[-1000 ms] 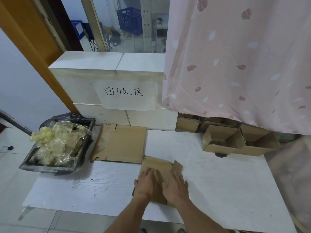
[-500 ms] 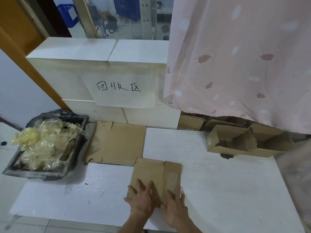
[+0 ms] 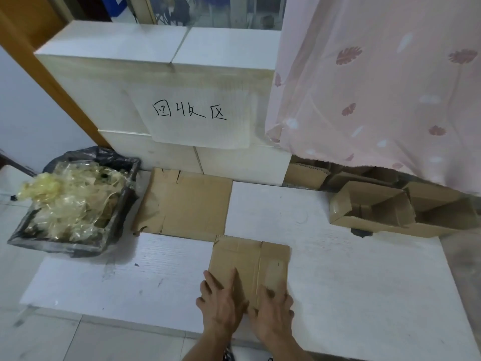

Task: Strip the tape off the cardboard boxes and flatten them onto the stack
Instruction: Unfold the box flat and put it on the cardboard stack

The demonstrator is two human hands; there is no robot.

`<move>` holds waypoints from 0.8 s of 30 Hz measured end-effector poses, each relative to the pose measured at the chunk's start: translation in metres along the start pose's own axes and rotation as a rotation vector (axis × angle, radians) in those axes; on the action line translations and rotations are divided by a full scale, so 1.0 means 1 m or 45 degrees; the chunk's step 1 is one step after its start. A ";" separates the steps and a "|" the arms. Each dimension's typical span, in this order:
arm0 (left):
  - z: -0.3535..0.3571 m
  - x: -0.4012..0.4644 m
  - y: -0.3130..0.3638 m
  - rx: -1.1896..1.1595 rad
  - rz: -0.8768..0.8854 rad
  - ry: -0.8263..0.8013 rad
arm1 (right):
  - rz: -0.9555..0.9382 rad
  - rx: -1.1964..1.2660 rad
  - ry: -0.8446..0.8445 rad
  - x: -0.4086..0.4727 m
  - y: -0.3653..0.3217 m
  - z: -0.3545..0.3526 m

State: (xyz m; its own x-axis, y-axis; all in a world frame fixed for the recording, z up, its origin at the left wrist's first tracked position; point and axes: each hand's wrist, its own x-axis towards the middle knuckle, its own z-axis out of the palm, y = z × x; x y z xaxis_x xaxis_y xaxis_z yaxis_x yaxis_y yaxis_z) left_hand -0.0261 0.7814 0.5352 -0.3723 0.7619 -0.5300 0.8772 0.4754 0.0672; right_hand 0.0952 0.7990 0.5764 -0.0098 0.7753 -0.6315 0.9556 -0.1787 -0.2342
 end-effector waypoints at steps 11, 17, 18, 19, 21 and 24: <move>-0.027 -0.031 -0.012 -0.216 -0.036 0.163 | 0.046 0.232 0.128 -0.015 0.005 -0.022; -0.079 -0.009 -0.025 -0.261 -0.080 0.399 | -0.053 0.213 0.290 -0.003 -0.041 -0.043; -0.086 -0.002 -0.028 -0.266 -0.097 0.406 | -0.057 0.220 0.290 0.000 -0.051 -0.045; -0.094 0.008 -0.033 -0.275 -0.110 0.403 | -0.057 0.223 0.288 0.006 -0.063 -0.046; -0.108 0.031 -0.046 -0.280 -0.126 0.388 | -0.040 0.218 0.278 0.018 -0.087 -0.045; -0.127 0.069 -0.069 -0.230 -0.104 0.420 | -0.001 0.220 0.272 0.039 -0.128 -0.042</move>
State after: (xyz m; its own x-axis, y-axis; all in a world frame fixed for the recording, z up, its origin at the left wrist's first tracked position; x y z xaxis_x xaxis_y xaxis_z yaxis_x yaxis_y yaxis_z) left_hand -0.1507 0.8567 0.6015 -0.5419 0.8051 -0.2412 0.7842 0.5876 0.1992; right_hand -0.0153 0.8775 0.6127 0.0692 0.8825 -0.4652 0.8911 -0.2643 -0.3688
